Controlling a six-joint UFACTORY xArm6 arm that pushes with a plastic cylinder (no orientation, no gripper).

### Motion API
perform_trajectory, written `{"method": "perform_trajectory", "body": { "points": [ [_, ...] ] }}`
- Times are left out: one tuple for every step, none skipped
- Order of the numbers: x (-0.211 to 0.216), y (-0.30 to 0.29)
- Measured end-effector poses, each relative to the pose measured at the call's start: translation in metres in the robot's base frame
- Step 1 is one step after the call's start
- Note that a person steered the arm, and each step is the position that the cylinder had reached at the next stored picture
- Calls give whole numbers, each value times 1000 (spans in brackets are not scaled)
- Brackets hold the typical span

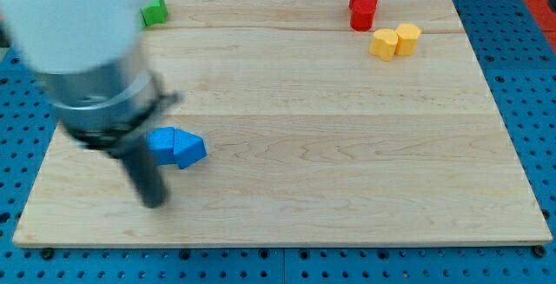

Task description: Slide the blue blocks slightly to the right side

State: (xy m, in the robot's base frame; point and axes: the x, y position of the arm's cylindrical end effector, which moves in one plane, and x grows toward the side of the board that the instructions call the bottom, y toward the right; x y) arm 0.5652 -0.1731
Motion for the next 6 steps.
{"method": "perform_trajectory", "body": {
  "points": [
    [-28,-40],
    [-34,-19],
    [-37,-19],
    [-37,-20],
    [-37,-21],
    [-39,-21]
  ]
}}
